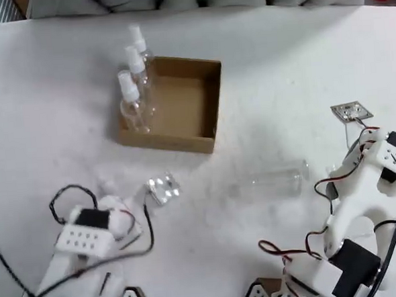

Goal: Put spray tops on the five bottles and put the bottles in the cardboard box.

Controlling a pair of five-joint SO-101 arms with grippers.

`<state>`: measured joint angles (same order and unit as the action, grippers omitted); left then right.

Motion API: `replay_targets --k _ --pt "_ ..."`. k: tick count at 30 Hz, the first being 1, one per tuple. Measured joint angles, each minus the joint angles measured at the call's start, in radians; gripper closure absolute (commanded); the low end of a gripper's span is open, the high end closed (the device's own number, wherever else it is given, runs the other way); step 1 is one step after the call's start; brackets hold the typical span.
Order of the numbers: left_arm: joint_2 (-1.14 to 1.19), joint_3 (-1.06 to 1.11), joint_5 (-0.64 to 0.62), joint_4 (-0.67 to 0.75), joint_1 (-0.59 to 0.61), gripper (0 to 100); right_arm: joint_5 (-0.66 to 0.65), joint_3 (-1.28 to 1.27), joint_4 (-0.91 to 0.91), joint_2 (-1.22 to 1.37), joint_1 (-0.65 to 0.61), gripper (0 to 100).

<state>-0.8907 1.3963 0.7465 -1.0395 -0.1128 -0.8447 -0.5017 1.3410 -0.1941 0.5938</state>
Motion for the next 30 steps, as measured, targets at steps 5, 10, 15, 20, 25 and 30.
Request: replay_targets --k 5,10,15,20,25,30 --pt "0.239 -0.127 0.041 0.058 0.074 98 0.0 0.028 0.048 0.0 0.0 98.2" --pt "0.315 -0.169 0.078 0.109 0.074 98 0.0 0.028 0.048 0.0 0.0 98.2" --pt "0.319 -0.169 0.075 0.218 0.084 98 0.0 0.028 0.048 0.0 0.0 98.2" --pt "0.325 -0.195 -0.034 0.253 0.086 98 0.0 0.028 0.048 0.0 0.0 98.2" --pt "0.325 -0.276 -0.063 0.232 0.092 98 0.0 0.028 0.048 0.0 0.0 98.2" --pt "0.325 -0.42 0.034 0.094 0.092 97 0.0 0.028 0.048 0.0 0.0 98.2"
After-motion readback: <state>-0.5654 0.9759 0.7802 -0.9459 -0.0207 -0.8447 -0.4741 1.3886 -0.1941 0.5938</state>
